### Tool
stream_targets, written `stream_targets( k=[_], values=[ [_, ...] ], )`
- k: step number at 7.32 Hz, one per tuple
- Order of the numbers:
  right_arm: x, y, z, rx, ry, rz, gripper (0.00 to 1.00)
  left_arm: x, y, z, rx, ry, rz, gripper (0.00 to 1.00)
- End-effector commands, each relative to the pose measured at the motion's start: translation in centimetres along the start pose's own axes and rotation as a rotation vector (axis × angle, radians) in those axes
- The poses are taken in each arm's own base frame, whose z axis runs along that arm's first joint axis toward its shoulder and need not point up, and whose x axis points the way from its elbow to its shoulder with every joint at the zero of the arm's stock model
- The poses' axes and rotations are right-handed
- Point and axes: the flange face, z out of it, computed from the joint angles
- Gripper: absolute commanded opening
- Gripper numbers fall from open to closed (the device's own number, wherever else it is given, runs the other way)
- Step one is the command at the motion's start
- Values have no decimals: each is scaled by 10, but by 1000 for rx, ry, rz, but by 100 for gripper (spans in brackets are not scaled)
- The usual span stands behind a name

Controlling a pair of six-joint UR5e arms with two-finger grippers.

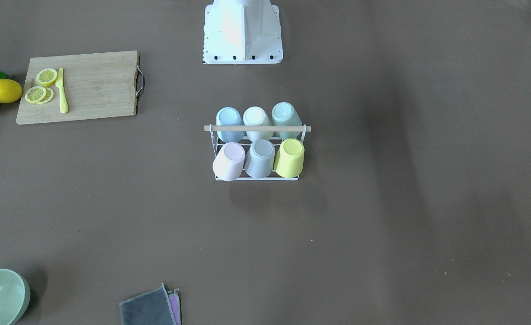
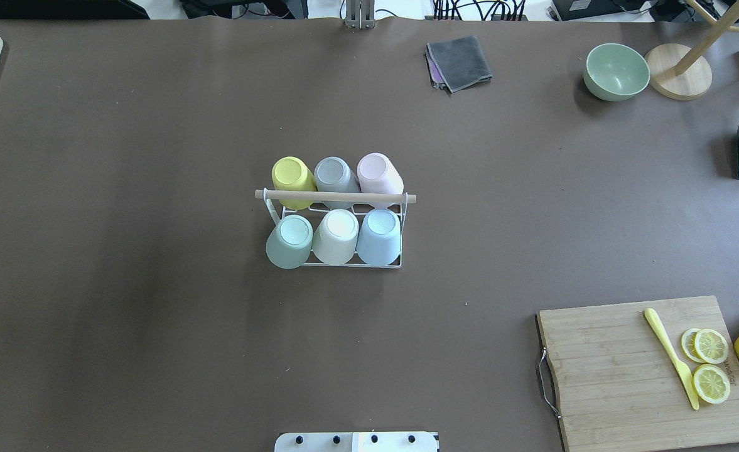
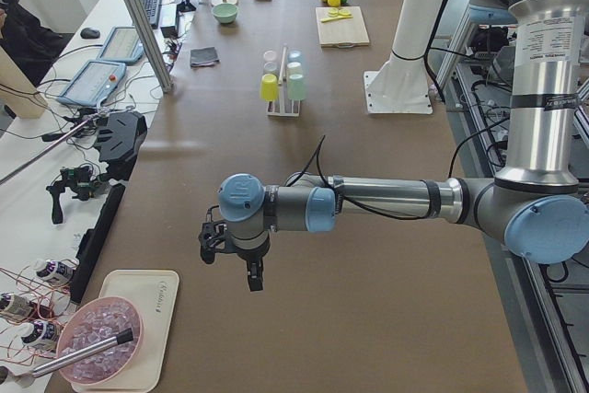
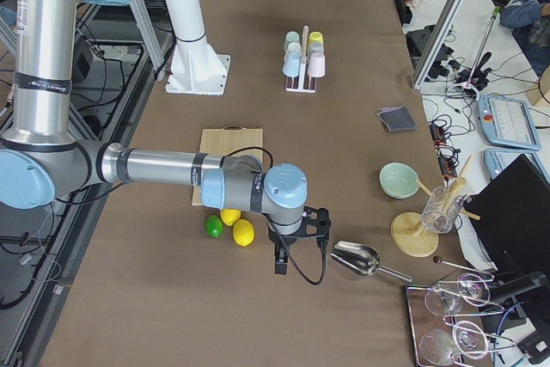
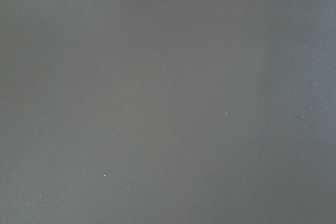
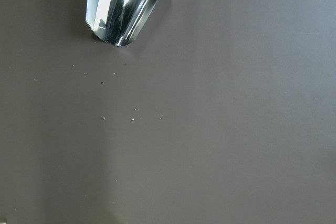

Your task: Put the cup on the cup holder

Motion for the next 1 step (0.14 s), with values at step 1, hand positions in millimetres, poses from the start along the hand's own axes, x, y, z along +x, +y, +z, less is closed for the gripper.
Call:
stream_targets(
  k=[1],
  values=[
    [0, 0, 0, 0, 0, 0, 100, -9, 5, -16, 33, 3, -15, 98]
  ],
)
